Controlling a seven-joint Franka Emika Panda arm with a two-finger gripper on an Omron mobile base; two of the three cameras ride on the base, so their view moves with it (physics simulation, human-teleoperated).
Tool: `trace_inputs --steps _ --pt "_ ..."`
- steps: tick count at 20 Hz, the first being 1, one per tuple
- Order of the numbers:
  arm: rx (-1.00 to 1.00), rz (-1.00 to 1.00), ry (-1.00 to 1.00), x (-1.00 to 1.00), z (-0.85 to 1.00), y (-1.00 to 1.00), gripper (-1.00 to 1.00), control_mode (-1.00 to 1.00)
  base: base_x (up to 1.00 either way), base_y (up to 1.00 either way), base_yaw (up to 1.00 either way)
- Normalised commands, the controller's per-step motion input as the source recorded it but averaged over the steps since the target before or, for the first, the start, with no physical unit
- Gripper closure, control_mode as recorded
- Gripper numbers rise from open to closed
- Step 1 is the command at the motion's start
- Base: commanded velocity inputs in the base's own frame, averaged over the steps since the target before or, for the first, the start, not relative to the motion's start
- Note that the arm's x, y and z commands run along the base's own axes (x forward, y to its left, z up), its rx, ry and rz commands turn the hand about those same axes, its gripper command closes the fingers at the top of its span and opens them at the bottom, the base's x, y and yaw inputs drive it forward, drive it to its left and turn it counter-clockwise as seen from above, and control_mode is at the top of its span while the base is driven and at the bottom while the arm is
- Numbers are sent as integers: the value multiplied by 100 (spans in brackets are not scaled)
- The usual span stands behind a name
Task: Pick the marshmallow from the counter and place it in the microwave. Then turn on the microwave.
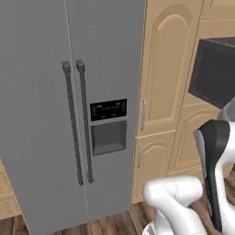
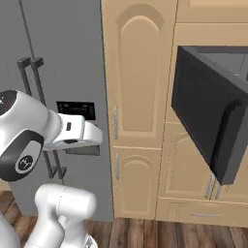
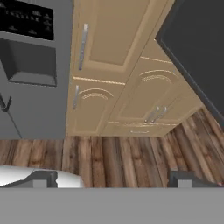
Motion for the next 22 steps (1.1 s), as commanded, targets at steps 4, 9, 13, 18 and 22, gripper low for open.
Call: trace_inputs --steps 4,9,13,18,22 --pt "0 0 0 0 0 0 -100 100 -25 84 -12" --pt "0 0 0 0 0 0 -100 100 -25 85 -12" --pt "0 0 0 0 0 0 -100 100 -24 82 -12" --pt "0 0 0 0 0 0 -100 100 -18 81 -12" --pt "0 0 0 0 0 0 -100 100 -13 77 -12"
